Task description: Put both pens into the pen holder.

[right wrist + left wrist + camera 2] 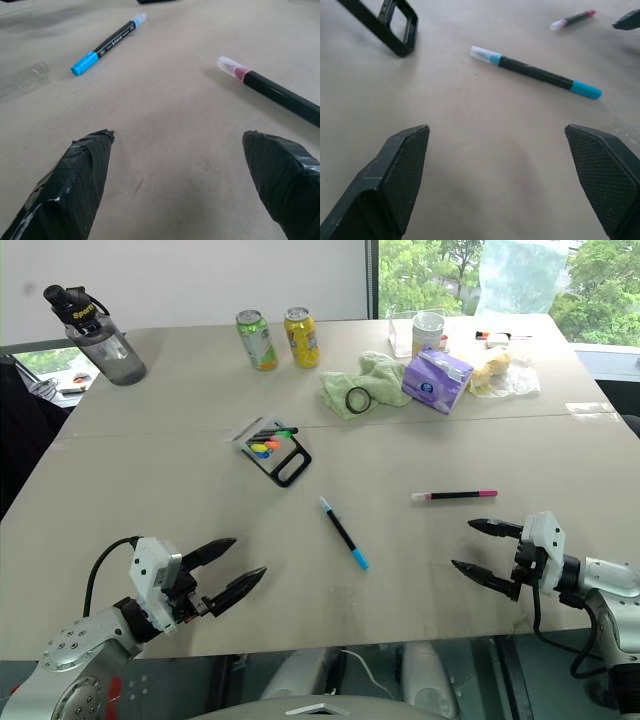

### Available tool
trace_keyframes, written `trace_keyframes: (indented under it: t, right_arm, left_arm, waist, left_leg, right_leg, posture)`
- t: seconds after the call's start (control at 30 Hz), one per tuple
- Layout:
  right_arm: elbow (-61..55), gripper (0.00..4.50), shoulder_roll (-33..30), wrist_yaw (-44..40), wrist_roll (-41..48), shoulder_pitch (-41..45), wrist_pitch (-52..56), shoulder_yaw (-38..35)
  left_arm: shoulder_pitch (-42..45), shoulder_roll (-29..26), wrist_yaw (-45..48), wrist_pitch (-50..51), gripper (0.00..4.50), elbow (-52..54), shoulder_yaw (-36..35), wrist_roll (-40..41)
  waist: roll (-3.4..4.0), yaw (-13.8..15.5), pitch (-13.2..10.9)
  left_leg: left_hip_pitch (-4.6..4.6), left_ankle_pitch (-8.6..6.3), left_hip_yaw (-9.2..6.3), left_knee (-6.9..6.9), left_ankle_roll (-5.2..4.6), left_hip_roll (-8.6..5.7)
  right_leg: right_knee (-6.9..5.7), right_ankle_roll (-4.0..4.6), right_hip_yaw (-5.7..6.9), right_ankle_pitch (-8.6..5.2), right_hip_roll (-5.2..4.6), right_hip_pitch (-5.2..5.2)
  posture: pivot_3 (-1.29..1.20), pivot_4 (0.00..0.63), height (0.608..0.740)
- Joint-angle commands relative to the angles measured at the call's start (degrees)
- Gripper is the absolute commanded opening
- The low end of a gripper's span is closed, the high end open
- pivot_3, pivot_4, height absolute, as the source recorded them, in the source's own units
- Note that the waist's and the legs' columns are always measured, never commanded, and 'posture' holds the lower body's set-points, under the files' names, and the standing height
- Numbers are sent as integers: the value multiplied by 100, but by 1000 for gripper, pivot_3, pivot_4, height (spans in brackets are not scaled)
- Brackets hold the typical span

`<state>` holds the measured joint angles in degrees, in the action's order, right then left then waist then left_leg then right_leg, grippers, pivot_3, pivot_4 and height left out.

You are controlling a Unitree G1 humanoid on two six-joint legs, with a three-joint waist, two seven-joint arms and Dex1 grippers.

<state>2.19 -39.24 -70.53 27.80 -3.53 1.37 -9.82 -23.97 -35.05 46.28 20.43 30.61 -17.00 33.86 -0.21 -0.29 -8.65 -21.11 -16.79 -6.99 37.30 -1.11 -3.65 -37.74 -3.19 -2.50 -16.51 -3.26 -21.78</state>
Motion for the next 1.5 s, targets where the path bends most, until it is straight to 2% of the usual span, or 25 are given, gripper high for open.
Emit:
trace_keyframes:
  t: [0.03,0.17,0.23,0.3,0.43,0.77,0.9,1.07,1.1,1.13,1.23,1.3,1.4,1.43,1.5]
  right_arm:
    - [-634,4454,58,73,106,5,185,174]
    - [-1484,4454,288,635,-299,258,695,965]
    - [-1820,4454,510,1216,-833,504,1125,1528]
    - [-2059,4454,713,1748,-1283,735,1582,1968]
    - [-2182,4454,1170,2336,-1341,1195,2296,2254]
    - [-1914,4454,1026,2145,-1778,2150,3156,3136]
    - [-1912,4454,1065,2137,-2042,2101,3093,3643]
    - [-1825,4454,1085,2566,-2553,2090,3262,3868]
    - [-1818,3886,1040,2604,-2624,2073,3287,3880]
    - [-1843,3581,995,2631,-2664,2050,3337,3880]
    - [-1965,2183,935,2794,-2690,1922,3548,3789]
    - [-2013,1584,845,2844,-2705,1837,3577,3739]
    - [-2084,324,820,2980,-2621,1740,3732,3571]
    - [-2103,21,825,3015,-2601,1727,3768,3547]
    - [-2086,21,821,3119,-2630,1734,3800,3497]
  left_arm:
    - [60,-274,348,-2,4500,202,-377,350]
    - [-6,-883,1384,164,4500,-163,-1014,983]
    - [-49,-1208,1823,163,4500,-359,-1330,1057]
    - [-46,-1472,2066,238,4500,-489,-1591,1106]
    - [40,-1781,2241,312,4500,-607,-1877,997]
    - [498,-1986,2158,755,4500,-543,-1812,1078]
    - [365,-2056,2189,1067,4500,-358,-2005,1139]
    - [169,-2040,2215,1290,4500,-126,-2281,1195]
    - [156,-2029,2219,1324,4500,-91,-2293,1215]
    - [160,-2019,2212,1355,4500,-71,-2315,1249]
    - [150,-1997,2223,1387,4500,-62,-2368,1259]
    - [182,-1979,2214,1365,4500,-87,-2308,1215]
    - [328,-1941,2152,1338,4500,-138,-2159,1214]
    - [347,-1931,2152,1338,4500,-142,-2143,1212]
    - [417,-1900,2156,1320,4500,-160,-2067,1200]
  waist:
    - [3,-9,-1]
    - [4,-60,-2]
    - [10,-77,-5]
    - [12,-53,-8]
    - [9,-12,-9]
    - [7,-72,-12]
    - [4,-71,-10]
    - [-1,-87,-6]
    - [-1,-87,-5]
    - [-3,-86,-4]
    - [-5,-80,-3]
    - [-6,-67,-2]
    - [-14,-36,6]
    - [-21,-30,14]
    - [-26,-30,16]
  left_leg:
    - [0,0,0,0,0,0]
    - [2,2,1,0,5,6]
    - [4,3,3,-1,6,8]
    - [4,5,4,0,9,7]
    - [-3,6,-3,1,11,-1]
    - [-14,9,-4,-3,16,-2]
    - [-15,9,-4,-2,16,-2]
    - [-11,10,-2,-2,18,-1]
    - [-7,11,1,-3,19,-1]
    - [-5,11,2,-3,20,-1]
    - [0,14,-2,-3,25,5]
    - [6,16,-4,-3,26,5]
    - [32,10,-6,-2,17,5]
    - [32,10,-9,-2,16,5]
    - [31,12,-12,-1,19,4]
  right_leg:
    - [0,0,1,0,0,0]
    - [-4,1,0,-1,6,-2]
    - [-8,3,-2,-1,11,-4]
    - [-9,3,-2,-1,9,-5]
    - [0,2,6,-1,3,-11]
    - [-12,2,4,-1,4,-35]
    - [-11,2,5,-1,5,-37]
    - [-14,2,5,-1,5,-36]
    - [-17,2,4,-1,6,-35]
    - [-19,2,3,-1,6,-35]
    - [-23,10,3,4,10,-30]
    - [-24,15,5,8,10,-25]
    - [-23,16,8,9,9,4]
    - [-23,16,11,9,9,4]
    - [-23,16,13,9,9,5]
  posture:
    - [0,150,740]
    - [0,150,740]
    - [0,150,740]
    - [0,150,740]
    - [0,150,740]
    - [0,150,740]
    - [0,150,740]
    - [0,150,740]
    - [0,150,740]
    - [0,150,740]
    - [0,150,740]
    - [0,150,740]
    - [0,150,740]
    - [0,150,740]
    - [0,150,740]
